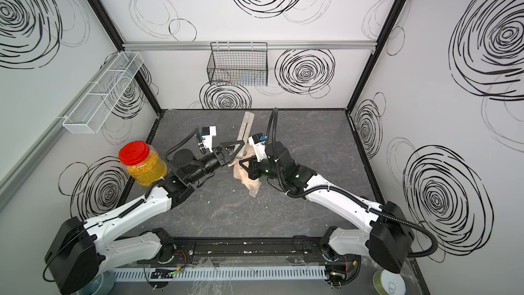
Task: Wipe the eyeglass case
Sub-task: Wipe the dirt from the eyeglass case.
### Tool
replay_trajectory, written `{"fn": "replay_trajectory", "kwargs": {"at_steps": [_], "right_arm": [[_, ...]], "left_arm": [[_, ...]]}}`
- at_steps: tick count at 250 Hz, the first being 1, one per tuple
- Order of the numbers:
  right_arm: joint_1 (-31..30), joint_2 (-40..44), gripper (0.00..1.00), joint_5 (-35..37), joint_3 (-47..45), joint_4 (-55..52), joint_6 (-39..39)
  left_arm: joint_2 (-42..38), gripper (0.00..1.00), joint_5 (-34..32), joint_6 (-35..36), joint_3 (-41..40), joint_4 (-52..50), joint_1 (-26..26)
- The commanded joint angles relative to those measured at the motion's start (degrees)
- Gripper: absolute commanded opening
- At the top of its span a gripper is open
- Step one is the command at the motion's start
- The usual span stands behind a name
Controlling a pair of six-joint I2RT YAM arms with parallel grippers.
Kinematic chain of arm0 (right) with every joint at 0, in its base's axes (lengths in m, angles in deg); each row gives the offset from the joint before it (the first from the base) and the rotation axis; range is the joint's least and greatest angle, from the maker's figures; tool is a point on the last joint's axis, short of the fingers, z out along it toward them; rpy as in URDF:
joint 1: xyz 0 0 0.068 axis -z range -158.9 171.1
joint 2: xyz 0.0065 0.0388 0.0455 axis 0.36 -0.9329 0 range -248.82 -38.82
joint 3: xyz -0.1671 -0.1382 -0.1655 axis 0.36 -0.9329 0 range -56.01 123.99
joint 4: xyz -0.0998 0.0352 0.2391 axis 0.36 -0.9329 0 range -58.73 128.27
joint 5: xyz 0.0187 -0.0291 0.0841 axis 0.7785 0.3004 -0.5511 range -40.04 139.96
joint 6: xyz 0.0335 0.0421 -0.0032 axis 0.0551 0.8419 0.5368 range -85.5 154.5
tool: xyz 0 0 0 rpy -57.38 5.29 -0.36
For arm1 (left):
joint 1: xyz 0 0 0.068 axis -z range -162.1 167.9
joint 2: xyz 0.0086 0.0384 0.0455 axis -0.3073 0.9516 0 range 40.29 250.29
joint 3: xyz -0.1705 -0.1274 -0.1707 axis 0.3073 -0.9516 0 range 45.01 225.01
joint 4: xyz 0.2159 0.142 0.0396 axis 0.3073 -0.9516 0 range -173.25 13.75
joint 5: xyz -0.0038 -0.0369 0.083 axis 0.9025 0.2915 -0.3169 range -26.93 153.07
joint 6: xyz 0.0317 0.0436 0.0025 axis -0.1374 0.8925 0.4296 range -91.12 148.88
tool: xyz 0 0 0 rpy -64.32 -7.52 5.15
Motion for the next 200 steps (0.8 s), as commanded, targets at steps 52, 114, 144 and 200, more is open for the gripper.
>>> {"fn": "replay_trajectory", "kwargs": {"at_steps": [52,114,144,200], "right_arm": [[-0.43,7.86,0.06,-7.73,-4.46,16.28,1.05],[0.07,8.49,0.06,-10.35,-4.08,15.48,1.79],[0.32,11.38,0.05,-6.87,-2.83,11.02,0.07],[2.1,16.11,0.04,11.14,-0.19,-4.69,-3.96]], "left_arm": [[-0.02,0.55,1.28,-0.55,0.52,6.08,-0.02],[-0.94,0.55,0.97,2.35,0.51,2.14,-0.08],[-1.46,0.55,2.04,6.93,1.51,-2.0,-0.37],[-2.62,0.55,5.52,19.64,3.42,-16.44,-1.84]]}}
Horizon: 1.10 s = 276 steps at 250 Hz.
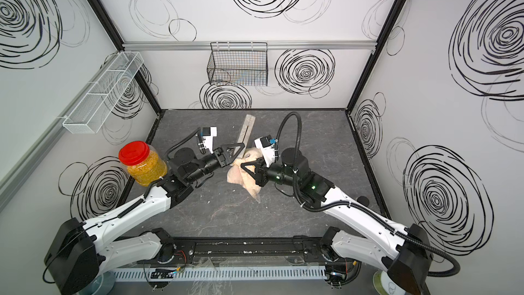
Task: Wipe the eyeglass case
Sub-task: Wipe the dirt from the eyeglass case, then place the eyeglass case at the center of the board.
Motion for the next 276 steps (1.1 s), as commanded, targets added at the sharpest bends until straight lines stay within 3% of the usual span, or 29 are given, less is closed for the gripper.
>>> {"fn": "replay_trajectory", "kwargs": {"at_steps": [1,32,70,137,185,276], "right_arm": [[1.73,2.83,0.04,13.48,4.12,-6.77,-3.06],[3.08,5.39,0.04,24.37,4.27,-14.07,-3.12],[6.6,8.8,0.04,23.28,1.11,-14.77,-2.89],[7.08,11.47,0.05,18.46,-3.92,-13.56,-3.1],[7.11,11.13,0.05,15.97,-5.67,-12.96,-3.36],[6.96,10.28,0.05,15.12,-6.52,-11.79,-2.86]], "left_arm": [[-2.29,0.55,3.69,11.02,3.12,-10.11,-0.16],[-4.31,0.55,-5.11,19.69,4.37,-27.22,2.12],[-8.84,0.55,-19.73,20.28,0.86,-40.12,9.23],[-13.63,0.55,-45.12,2.24,-10.47,-51.14,22.85],[-12.07,0.55,-47.94,-3.48,-14.24,-49.1,22.7],[-2.82,0.6,-48.17,-3.87,-12.67,-47.27,22.7]]}}
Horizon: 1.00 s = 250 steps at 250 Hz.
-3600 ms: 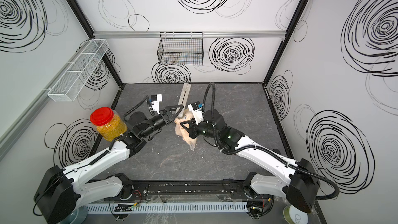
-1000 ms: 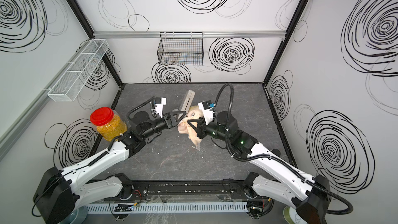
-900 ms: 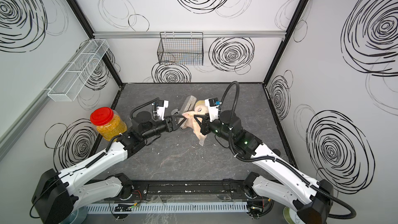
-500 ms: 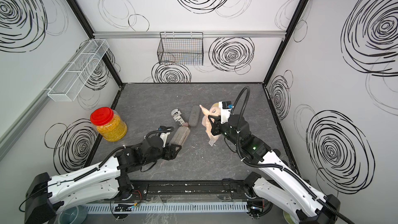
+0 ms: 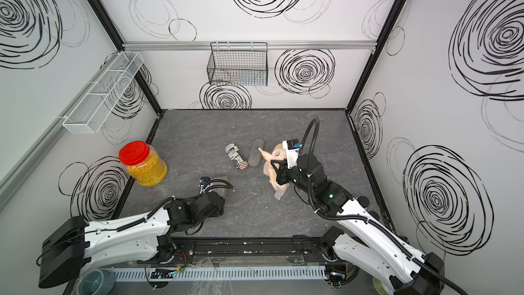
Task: Wipe the eyeglass case
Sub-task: Place the eyeglass case at the center of the board, then adjust the eyeglass case at the center of the board.
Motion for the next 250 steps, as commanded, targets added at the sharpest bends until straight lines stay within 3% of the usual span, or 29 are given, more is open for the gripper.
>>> {"fn": "replay_trajectory", "kwargs": {"at_steps": [1,153,206,250], "right_arm": [[0.04,0.12,0.05,-0.37,-0.19,1.57,-0.07],[0.08,-0.53,0.05,0.26,-0.32,1.41,-0.75],[0.13,0.61,0.05,1.01,-0.52,0.59,-0.9],[0.16,1.72,0.04,3.97,0.14,-1.47,-1.77]], "left_arm": [[1.57,0.6,-2.23,-1.53,1.83,3.05,-0.11],[4.39,0.86,3.24,-2.47,2.16,7.61,3.51],[7.27,0.86,14.37,1.46,4.25,12.71,5.25],[16.48,0.86,19.83,9.03,11.61,18.54,8.84]]}}
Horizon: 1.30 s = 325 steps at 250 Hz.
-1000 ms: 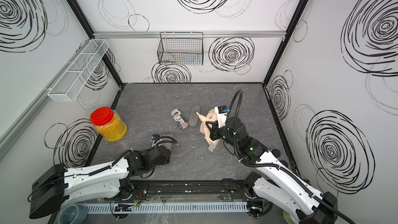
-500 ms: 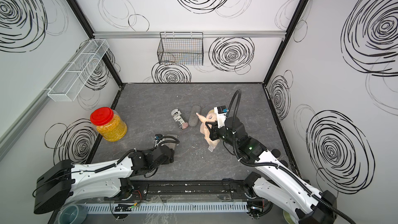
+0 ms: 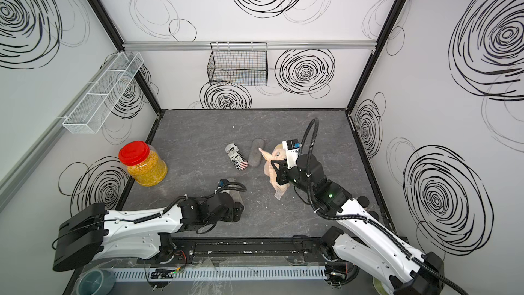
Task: Wipe the eyeglass case
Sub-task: Adjust the eyeglass case at the center of the board, then pick up the eyeglass case from the center of the board.
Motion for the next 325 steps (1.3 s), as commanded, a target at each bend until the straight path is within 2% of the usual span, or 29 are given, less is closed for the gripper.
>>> {"fn": "replay_trajectory", "kwargs": {"at_steps": [1,60,88,116,166,213,264,325], "right_arm": [[0.12,1.71,0.04,3.14,0.26,-1.54,-1.33],[0.35,7.04,0.04,10.03,2.22,-8.7,-3.54],[0.85,9.94,0.04,14.13,3.0,-11.99,-4.38],[1.87,11.88,0.04,17.04,4.29,-15.33,-5.69],[3.12,13.67,0.04,20.06,5.02,-18.58,-6.06],[3.28,13.49,0.04,17.43,3.5,-17.78,-4.4],[3.33,12.28,0.04,15.3,3.74,-16.71,-3.33],[3.31,12.09,0.04,15.13,4.21,-17.33,-3.51]], "left_arm": [[5.79,0.86,5.99,5.98,5.82,7.55,1.77],[22.08,0.87,8.97,14.52,19.74,11.47,1.77],[26.31,0.86,9.92,18.4,26.3,11.08,1.09],[25.68,0.86,10.5,22.27,28.12,9.44,-0.27],[18.68,0.87,13.26,30.09,23.97,5.66,-5.84],[13.34,0.99,14.22,43.69,22.2,-2.08,-12.53],[16.36,0.99,14.25,50.81,26.11,-10.62,-16.65],[22.71,0.99,13.38,52.14,29.03,-11.49,-17.65]]}}
